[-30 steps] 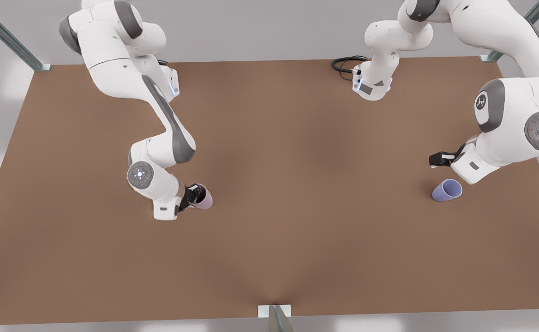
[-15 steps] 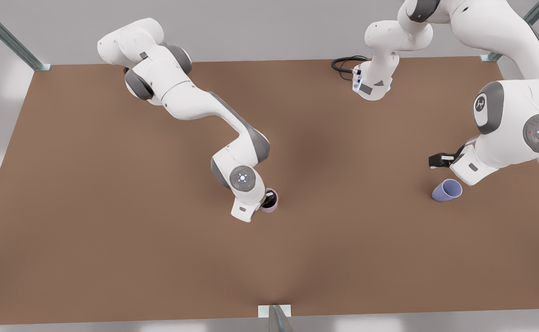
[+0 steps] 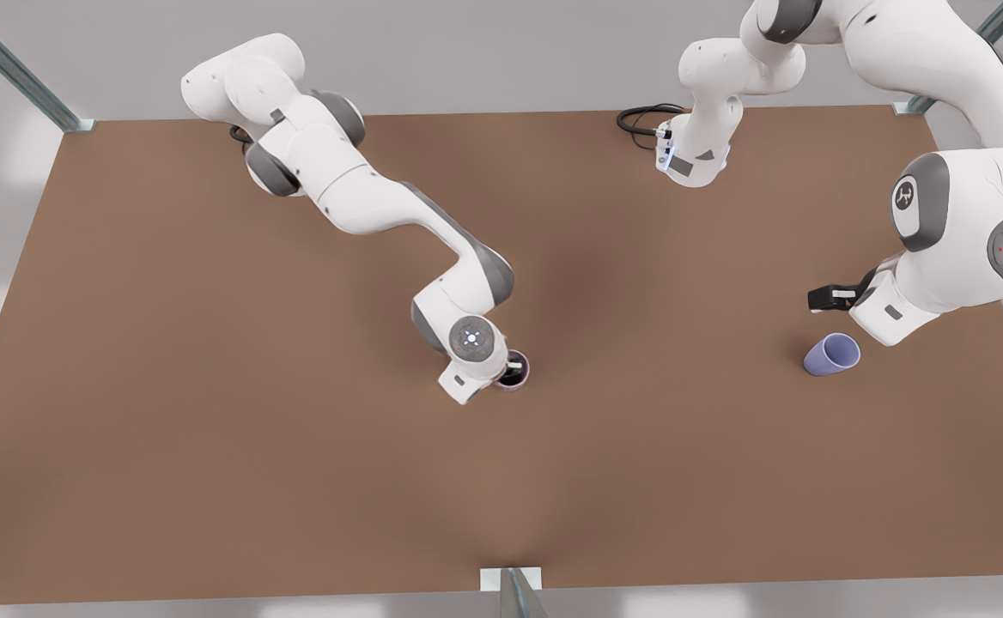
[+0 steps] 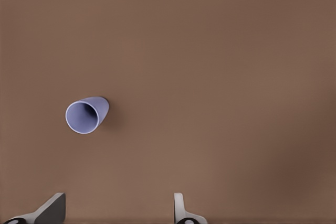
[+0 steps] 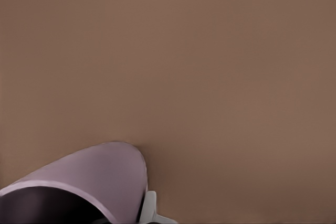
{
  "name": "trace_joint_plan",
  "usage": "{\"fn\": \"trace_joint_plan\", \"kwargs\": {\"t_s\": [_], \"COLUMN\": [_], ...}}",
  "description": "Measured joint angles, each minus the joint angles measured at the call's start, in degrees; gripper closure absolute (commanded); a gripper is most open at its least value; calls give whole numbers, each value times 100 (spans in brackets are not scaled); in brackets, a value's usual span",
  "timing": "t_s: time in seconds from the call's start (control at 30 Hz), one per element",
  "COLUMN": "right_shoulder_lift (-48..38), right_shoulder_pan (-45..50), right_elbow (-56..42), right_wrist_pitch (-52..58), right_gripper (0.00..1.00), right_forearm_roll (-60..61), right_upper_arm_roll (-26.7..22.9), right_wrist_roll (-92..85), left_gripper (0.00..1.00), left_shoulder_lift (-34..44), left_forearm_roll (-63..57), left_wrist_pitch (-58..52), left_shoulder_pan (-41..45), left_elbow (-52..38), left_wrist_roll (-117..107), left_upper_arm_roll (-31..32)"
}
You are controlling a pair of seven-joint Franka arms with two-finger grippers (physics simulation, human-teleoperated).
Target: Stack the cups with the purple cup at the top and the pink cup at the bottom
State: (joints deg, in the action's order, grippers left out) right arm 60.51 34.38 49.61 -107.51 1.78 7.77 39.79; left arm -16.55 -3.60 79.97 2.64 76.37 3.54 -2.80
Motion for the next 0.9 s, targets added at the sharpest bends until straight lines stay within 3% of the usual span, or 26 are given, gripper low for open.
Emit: {"fn": "trace_joint_plan", "kwargs": {"t_s": [0.07, 0.2, 0.23, 0.27, 0.63, 0.67, 0.7, 0.8, 0.9], "right_shoulder_lift": [65, 139, 144, 146, -545, -829, -1327, -3516, -4534], "right_shoulder_pan": [34, 59, 60, 57, 15, -92, -335, -1499, -2839], "right_elbow": [5, 8, 8, 8, 58, 173, 597, 2792, 3353], "right_wrist_pitch": [-72, -198, -217, -230, 271, 358, 418, 503, 872], "right_gripper": [79, 68, 49, 45, 37, 31, 0, 0, 0], "right_forearm_roll": [0, -6, -10, -16, 8, 8, -2, -68, -86], "right_upper_arm_roll": [4, 19, 16, 15, -30, -28, -14, 5, -171], "right_wrist_roll": [179, 486, 554, 620, 1093, 1109, 1112, 857, 268], "left_gripper": [0, 0, 0, 0, 0, 0, 0, 0, 0], "left_shoulder_lift": [-3, -27, -37, -43, -51, -54, -56, -61, -65], "left_forearm_roll": [1, 2, 2, 2, -5, -5, -5, -6, -4], "left_wrist_pitch": [-4, -28, -32, -35, -62, -60, -58, -62, -58], "left_shoulder_pan": [2, 1, 0, 0, 5, 1, -2, 1, 20], "left_elbow": [2, 3, -1, -2, -10, -12, -13, -12, -8], "left_wrist_roll": [-1, -2, -2, -2, -4, -4, -4, -5, -6], "left_upper_arm_roll": [3, 2, 1, 0, -24, -38, -46, -60, -54]}}
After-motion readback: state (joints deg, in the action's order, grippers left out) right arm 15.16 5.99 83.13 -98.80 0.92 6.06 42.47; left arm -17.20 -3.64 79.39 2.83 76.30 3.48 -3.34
